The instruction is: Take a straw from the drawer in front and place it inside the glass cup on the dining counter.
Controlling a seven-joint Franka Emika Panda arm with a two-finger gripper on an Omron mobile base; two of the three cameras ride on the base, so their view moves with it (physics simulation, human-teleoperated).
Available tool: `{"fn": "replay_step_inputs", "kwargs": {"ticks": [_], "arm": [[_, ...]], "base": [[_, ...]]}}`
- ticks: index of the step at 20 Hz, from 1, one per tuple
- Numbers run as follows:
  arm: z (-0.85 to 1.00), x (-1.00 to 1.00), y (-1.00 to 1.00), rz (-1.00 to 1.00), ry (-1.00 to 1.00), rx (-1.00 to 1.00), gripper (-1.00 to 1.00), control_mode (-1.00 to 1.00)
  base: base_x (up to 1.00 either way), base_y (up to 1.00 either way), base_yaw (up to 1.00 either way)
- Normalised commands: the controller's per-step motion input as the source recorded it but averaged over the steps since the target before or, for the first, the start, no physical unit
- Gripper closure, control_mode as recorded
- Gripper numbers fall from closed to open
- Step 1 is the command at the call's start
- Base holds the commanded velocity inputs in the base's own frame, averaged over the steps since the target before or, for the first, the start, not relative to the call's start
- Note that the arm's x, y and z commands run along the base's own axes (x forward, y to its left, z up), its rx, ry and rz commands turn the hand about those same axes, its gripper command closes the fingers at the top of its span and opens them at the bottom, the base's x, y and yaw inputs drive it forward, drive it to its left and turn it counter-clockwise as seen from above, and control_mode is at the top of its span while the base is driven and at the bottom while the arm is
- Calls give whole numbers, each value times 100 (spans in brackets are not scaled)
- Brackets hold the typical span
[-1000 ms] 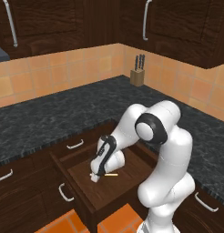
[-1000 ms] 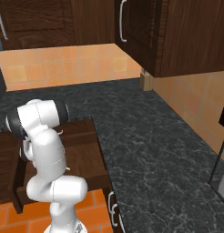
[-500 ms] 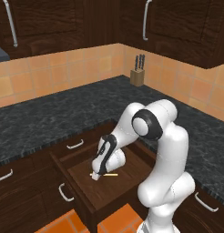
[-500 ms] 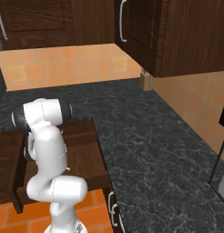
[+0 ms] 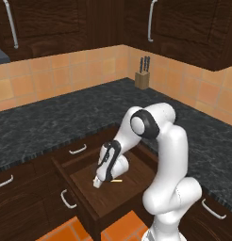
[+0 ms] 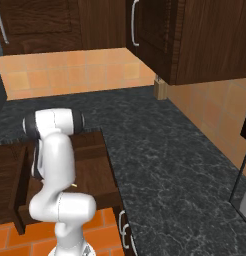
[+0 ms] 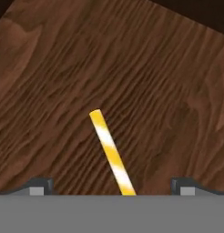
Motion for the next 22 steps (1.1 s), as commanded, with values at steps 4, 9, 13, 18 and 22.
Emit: {"fn": "replay_step_inputs", "kwargs": {"ticks": [4, 9, 13, 18, 22], "arm": [[-30, 34, 23, 0, 0, 0, -100, -100], [-39, 28, 15, 0, 0, 0, -100, -100], [-41, 0, 9, 0, 0, 0, 100, -100], [-6, 0, -2, 0, 0, 0, 100, -100], [1, 0, -8, 0, 0, 0, 100, -100]], "base": [[0, 0, 0], [0, 0, 0], [0, 0, 0], [0, 0, 0], [0, 0, 0]]}}
